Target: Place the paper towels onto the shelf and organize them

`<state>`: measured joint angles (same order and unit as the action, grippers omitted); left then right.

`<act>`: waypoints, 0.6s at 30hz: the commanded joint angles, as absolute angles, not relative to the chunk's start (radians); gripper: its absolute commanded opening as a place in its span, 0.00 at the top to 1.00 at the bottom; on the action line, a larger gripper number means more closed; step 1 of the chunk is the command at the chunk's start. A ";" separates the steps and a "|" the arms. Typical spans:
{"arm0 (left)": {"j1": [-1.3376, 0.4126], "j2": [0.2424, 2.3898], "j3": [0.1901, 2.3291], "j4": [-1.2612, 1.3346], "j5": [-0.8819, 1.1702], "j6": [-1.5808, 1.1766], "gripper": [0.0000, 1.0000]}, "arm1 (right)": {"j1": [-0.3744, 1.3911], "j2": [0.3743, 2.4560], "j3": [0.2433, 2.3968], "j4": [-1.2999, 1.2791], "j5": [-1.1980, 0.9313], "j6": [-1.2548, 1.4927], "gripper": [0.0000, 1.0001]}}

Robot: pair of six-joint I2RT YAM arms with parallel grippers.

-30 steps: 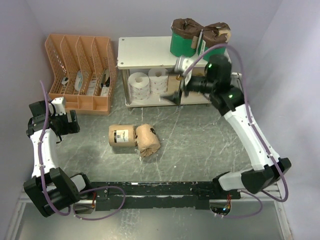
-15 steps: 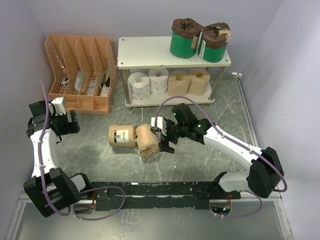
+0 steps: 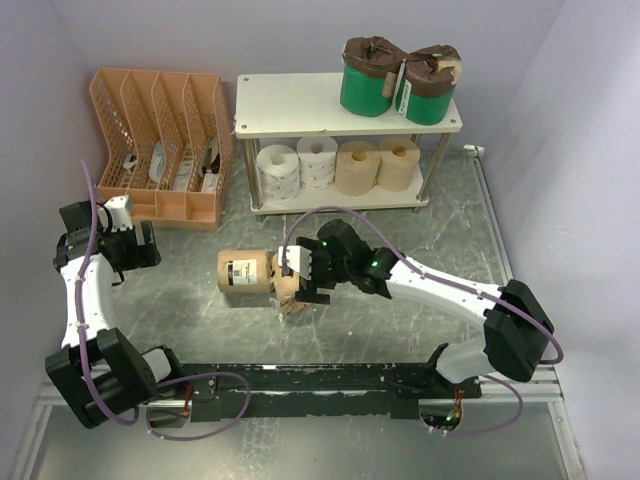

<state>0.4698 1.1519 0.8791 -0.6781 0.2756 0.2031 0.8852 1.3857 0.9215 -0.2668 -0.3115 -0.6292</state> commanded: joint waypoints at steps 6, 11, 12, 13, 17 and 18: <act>0.480 1.154 0.916 -0.677 0.300 0.216 0.04 | 0.937 1.464 0.898 -0.135 -0.172 -0.679 0.22; 0.480 1.151 0.917 -0.682 0.302 0.217 0.04 | 0.942 1.500 0.900 -0.118 -0.163 -0.665 0.28; 0.479 1.148 0.917 -0.680 0.302 0.216 0.04 | 0.941 1.507 0.896 -0.108 -0.158 -0.666 0.34; 0.480 1.144 0.916 -0.679 0.301 0.216 0.04 | 0.943 1.515 0.894 -0.103 -0.154 -0.666 0.40; 0.479 1.132 0.913 -0.675 0.301 0.213 0.04 | 0.944 1.545 0.911 -0.113 -0.146 -0.655 0.76; 0.480 1.132 0.911 -0.673 0.302 0.215 0.04 | 0.945 1.547 0.917 -0.118 -0.147 -0.650 0.85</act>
<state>0.4698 1.1530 0.8856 -0.6785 0.2790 0.2054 0.9382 1.5139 0.9031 -0.1196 -0.1616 -0.6704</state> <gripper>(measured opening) 0.959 0.299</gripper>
